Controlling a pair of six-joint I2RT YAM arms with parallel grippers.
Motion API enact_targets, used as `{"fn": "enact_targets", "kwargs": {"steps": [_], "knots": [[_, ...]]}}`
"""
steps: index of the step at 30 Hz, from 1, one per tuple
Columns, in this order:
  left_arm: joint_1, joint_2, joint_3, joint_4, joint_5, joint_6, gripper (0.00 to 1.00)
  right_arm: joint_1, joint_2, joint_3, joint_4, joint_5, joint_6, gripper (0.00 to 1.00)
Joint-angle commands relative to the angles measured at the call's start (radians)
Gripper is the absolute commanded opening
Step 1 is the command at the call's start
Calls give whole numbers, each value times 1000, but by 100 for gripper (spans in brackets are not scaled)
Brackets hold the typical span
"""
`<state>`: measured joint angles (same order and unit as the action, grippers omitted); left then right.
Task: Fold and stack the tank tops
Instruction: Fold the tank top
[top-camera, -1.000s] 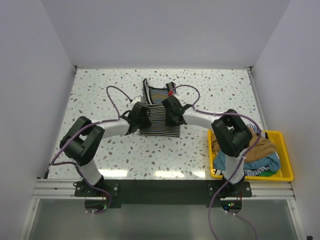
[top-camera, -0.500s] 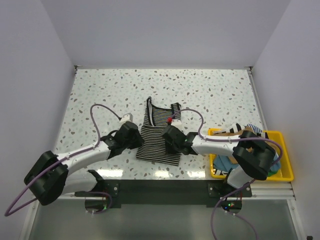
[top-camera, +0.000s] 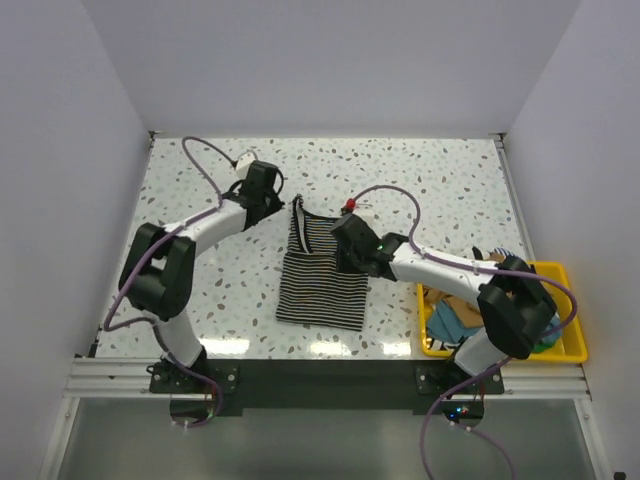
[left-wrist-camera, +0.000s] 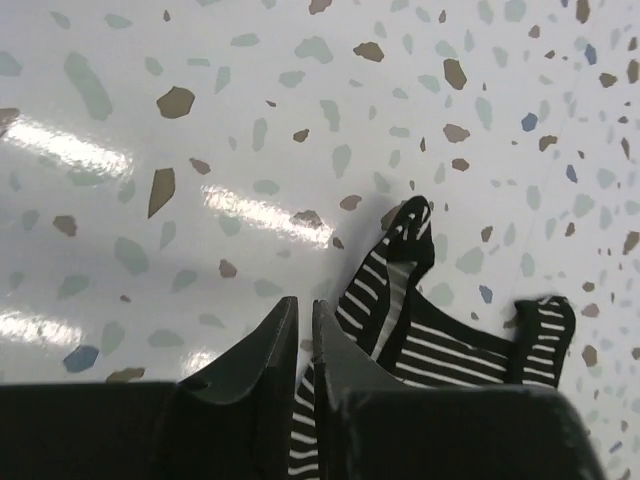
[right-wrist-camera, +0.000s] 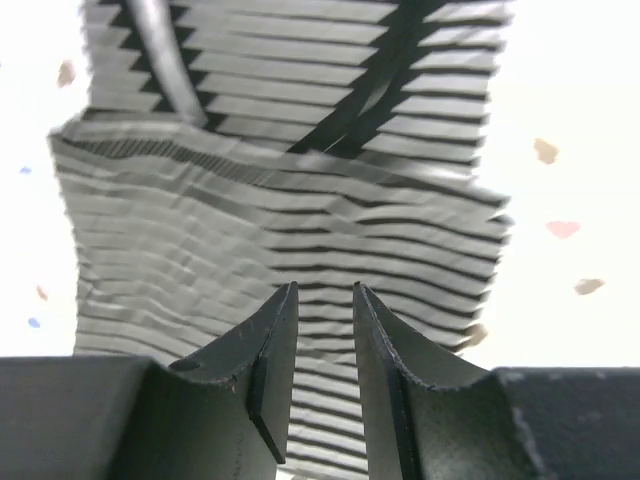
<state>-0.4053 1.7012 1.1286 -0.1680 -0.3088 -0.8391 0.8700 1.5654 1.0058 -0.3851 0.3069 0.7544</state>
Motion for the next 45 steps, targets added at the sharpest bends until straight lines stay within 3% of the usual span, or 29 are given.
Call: {"fn": "enact_targets", "kwargs": {"steps": [1,5,13,32,41,45], "knots": [[-3,121,137,-5,-27,75,15,-77,-34,33,-24,15,-44,32],[-6,259,229,2,17,103,14,-176,-39,48,-26,11,-72,32],[-43,334,280,53,66,112,13,-272,-8,77,-11,-35,-93,31],[-83,462,342,50,59,109,13,-289,268,226,17,-81,-102,29],[-29,518,413,16,46,97,14,-338,505,436,-33,-104,-154,28],[0,505,428,41,65,106,22,-362,590,578,-58,-120,-190,28]]}}
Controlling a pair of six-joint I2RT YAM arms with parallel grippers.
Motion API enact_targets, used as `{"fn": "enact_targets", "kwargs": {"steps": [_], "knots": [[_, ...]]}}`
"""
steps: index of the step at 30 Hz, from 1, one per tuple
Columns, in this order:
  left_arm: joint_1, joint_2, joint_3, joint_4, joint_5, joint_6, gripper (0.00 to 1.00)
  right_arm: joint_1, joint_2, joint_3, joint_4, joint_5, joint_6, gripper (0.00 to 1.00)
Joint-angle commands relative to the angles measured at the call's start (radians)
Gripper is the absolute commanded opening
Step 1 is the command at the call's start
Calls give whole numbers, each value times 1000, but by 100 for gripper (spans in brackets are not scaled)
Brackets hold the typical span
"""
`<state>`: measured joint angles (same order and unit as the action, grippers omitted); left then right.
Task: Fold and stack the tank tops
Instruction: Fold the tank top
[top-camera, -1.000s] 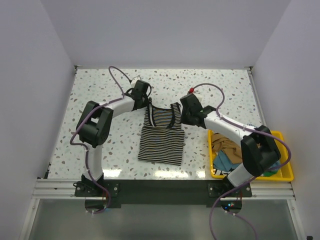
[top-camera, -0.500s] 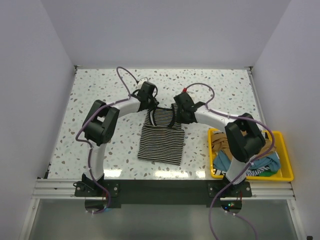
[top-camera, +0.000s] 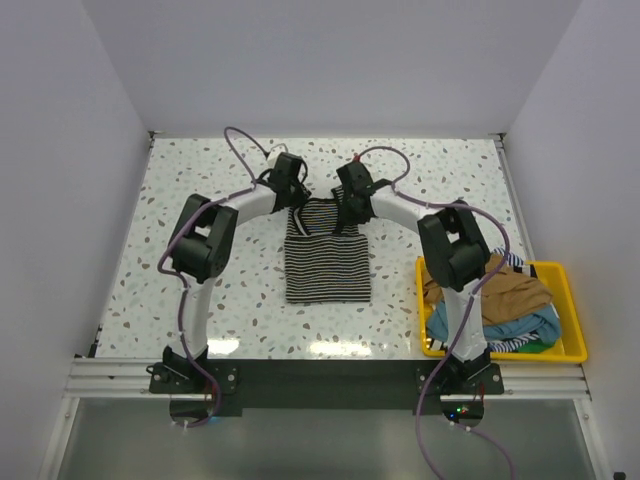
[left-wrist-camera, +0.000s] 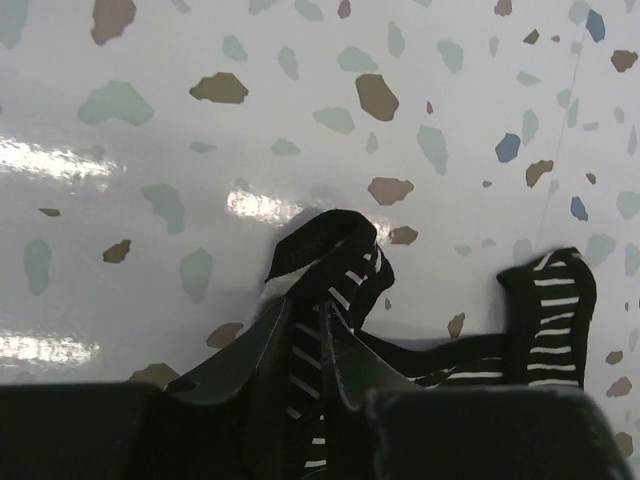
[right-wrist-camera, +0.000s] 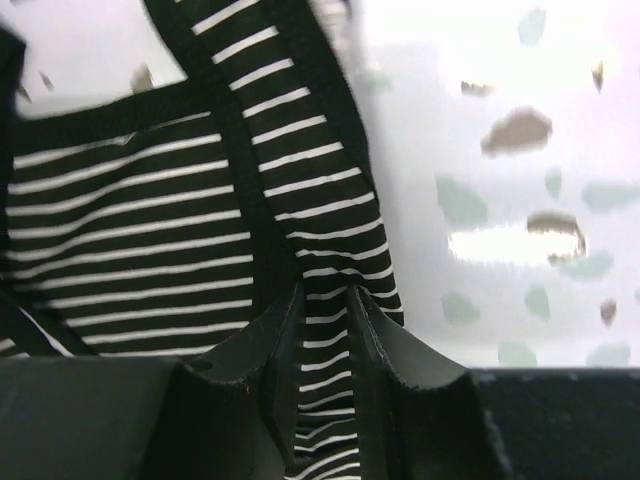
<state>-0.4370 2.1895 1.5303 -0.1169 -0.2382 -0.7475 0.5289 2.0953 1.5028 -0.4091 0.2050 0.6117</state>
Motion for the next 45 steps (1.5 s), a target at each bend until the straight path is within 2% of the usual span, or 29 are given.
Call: {"fn": "enact_targets", "kwargs": {"steps": [1,8,13,18,20,21,22,25,30,32,35,38,45], "knots": [[40,7,36,-7,11,16,24,-29,72,102,-39,-21,-55,28],[90,-105,36,59,45,88,45,-40,60,166,-56,-16,-84,29],[109,-180,19,30,59,82,49,-40,-13,116,-51,2,-72,34],[80,-336,-183,17,93,4,47,-40,-148,28,-91,54,-47,45],[43,-405,-324,23,71,-24,48,-41,-238,-66,-82,56,-29,48],[31,-492,-384,43,71,-30,49,-40,-270,-100,-80,56,-26,51],[15,-537,-503,62,85,-41,52,-40,-306,-137,-80,59,-24,53],[-57,-704,-689,102,120,-65,57,-38,-460,-306,-60,42,2,55],[-158,-894,-861,102,207,-104,59,-12,-682,-564,-48,1,59,55],[-187,-925,-936,102,255,-137,60,-7,-725,-660,-25,-35,89,55],[-222,-961,-1007,102,240,-180,60,5,-765,-754,12,-61,123,56],[-230,-971,-1070,192,252,-240,60,13,-758,-806,65,-117,140,57],[-253,-946,-1128,250,260,-334,58,19,-744,-878,141,-170,191,57]]}}
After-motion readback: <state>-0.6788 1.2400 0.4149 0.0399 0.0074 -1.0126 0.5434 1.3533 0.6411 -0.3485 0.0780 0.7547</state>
